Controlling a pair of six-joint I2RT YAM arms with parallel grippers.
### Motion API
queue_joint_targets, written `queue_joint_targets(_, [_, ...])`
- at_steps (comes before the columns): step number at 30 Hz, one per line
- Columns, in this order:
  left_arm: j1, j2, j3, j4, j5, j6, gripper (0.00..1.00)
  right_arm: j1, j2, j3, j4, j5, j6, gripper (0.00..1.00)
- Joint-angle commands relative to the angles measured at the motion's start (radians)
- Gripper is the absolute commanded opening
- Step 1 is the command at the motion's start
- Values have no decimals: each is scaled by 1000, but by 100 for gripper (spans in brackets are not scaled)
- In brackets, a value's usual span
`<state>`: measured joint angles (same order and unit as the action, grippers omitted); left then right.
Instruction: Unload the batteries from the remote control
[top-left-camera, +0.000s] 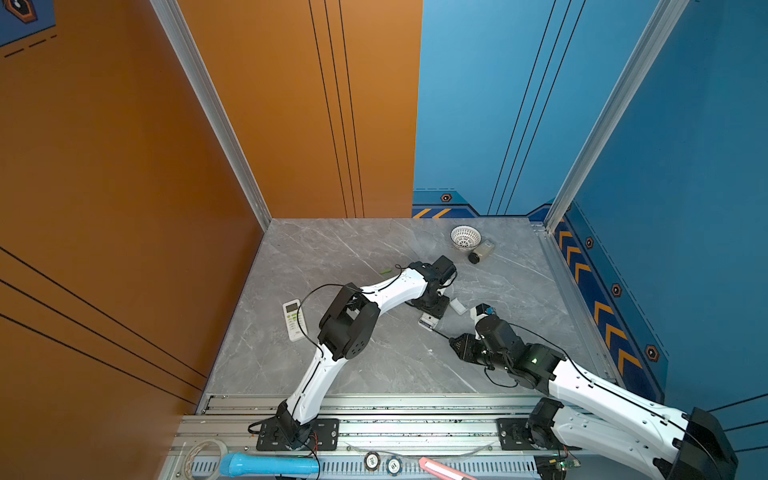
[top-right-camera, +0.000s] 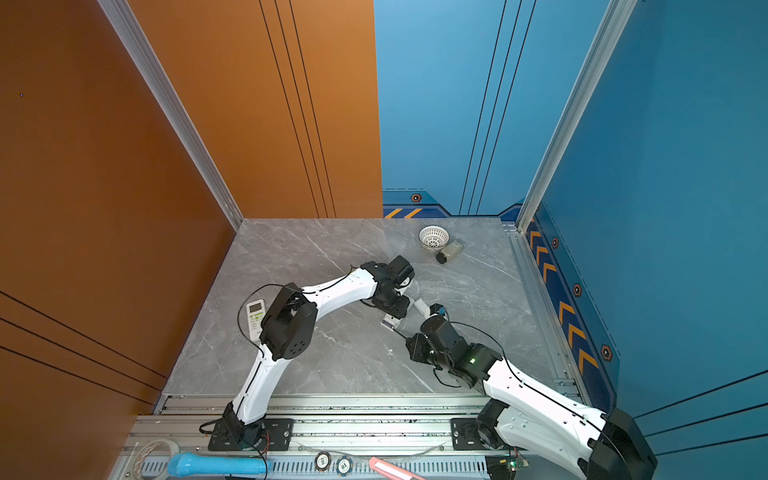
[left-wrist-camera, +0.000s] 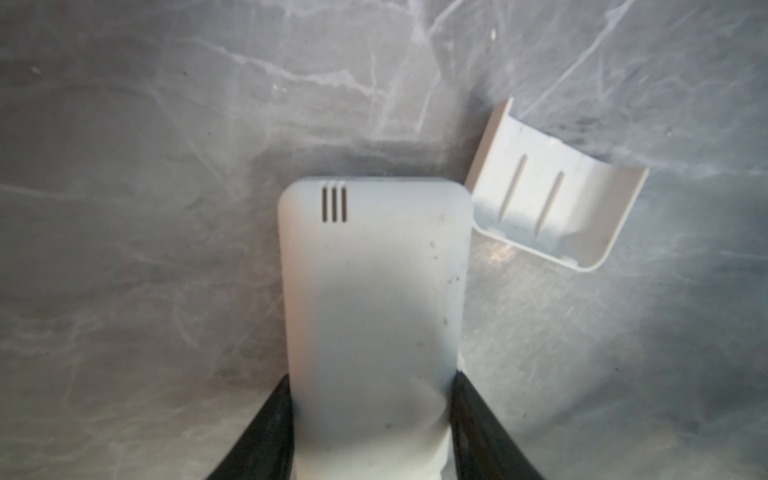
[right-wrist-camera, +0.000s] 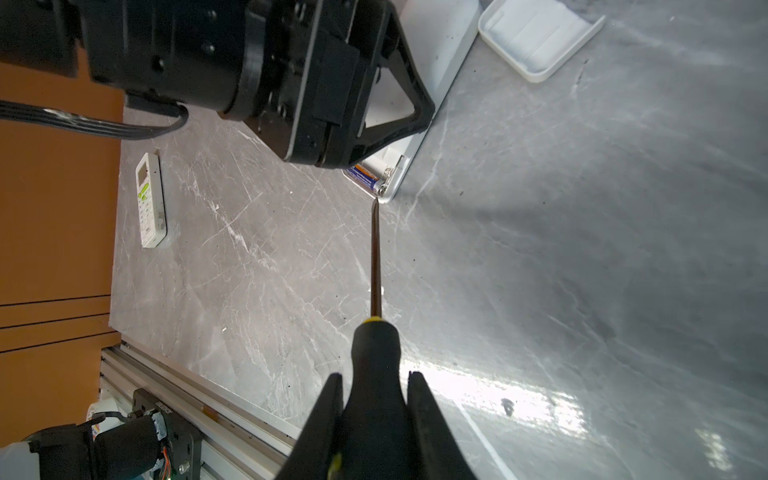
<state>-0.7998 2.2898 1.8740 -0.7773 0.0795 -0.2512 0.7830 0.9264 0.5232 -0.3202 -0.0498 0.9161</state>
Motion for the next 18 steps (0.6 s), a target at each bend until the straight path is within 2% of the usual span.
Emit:
queue_joint_targets(1, [-5, 19, 10, -3, 6, 6, 3, -6, 5, 20, 14, -9, -11, 0])
queue_joint_targets(9, [-6, 21, 17, -3, 12, 9, 2, -17, -4, 2, 31, 1, -5, 0])
queue_joint_targets(18, [-6, 23, 18, -3, 20, 13, 2, -23, 58, 4, 74, -21, -17, 0])
